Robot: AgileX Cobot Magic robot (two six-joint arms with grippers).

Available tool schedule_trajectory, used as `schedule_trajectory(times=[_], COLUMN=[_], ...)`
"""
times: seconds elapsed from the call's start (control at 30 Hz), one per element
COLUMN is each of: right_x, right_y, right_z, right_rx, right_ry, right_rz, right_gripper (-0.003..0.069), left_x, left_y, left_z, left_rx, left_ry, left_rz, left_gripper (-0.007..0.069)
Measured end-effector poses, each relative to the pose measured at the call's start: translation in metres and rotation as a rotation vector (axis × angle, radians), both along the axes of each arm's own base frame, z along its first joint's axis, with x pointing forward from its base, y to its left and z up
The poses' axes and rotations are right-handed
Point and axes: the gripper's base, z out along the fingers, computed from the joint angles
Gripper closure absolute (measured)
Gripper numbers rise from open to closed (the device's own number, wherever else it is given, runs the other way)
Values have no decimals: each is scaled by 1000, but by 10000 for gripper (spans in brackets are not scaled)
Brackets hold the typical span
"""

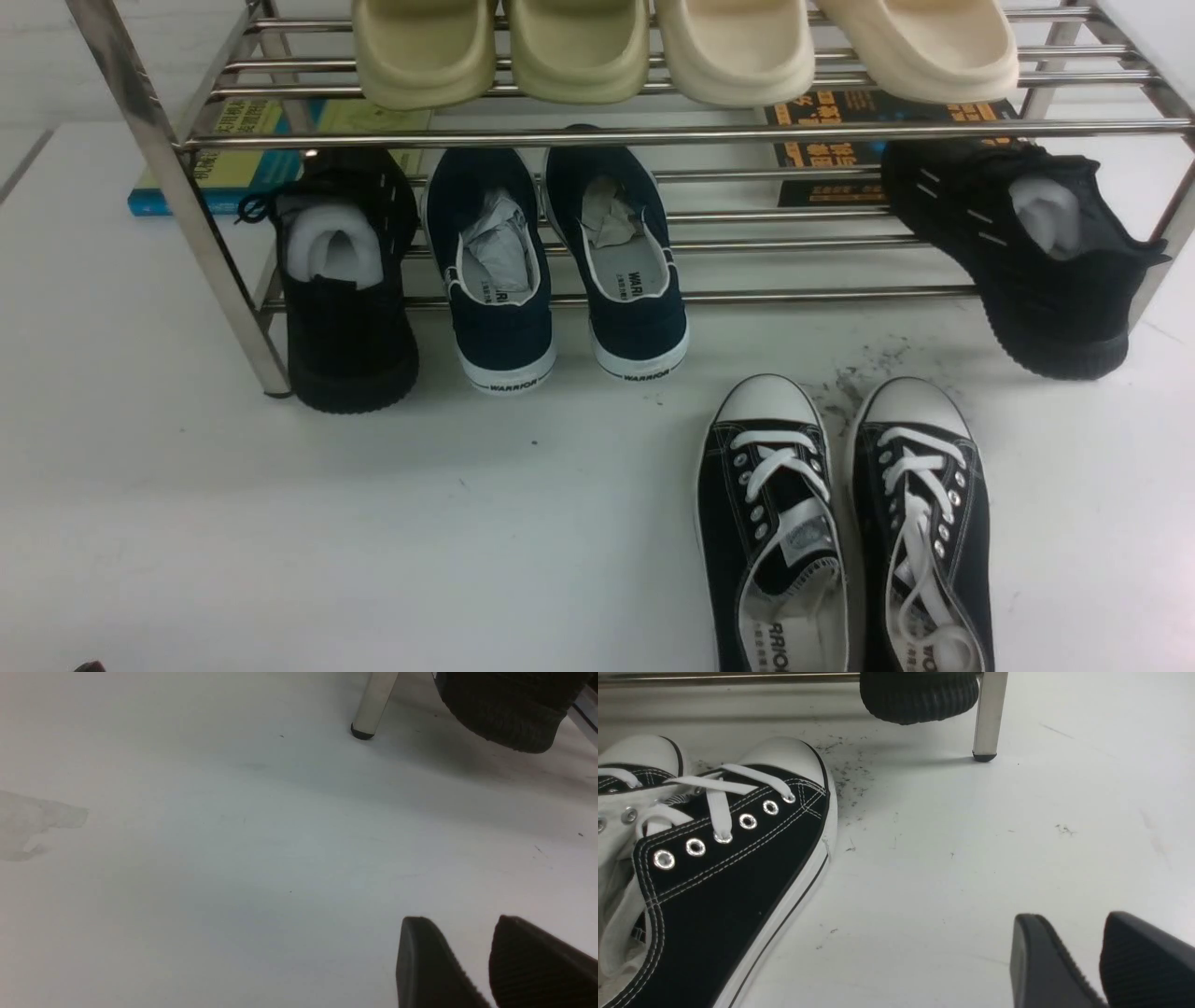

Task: Take the shoes off the shelf with your hand on the white table.
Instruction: 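Grasp the leftmost shoe on the bottom shelf of the shoe rack with the left gripper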

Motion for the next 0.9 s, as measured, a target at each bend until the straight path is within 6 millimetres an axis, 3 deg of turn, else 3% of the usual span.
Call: schedule_trajectory(times=[0.9], right_x=[0], right_y=[0], right_z=[0], right_rx=[0], right_ry=[0], right_rz=[0], right_gripper=[422], left_x=[0], left_y=[0], left_z=[0], left_rx=[0], left_ry=[0], left_rz=[0], left_gripper=[385])
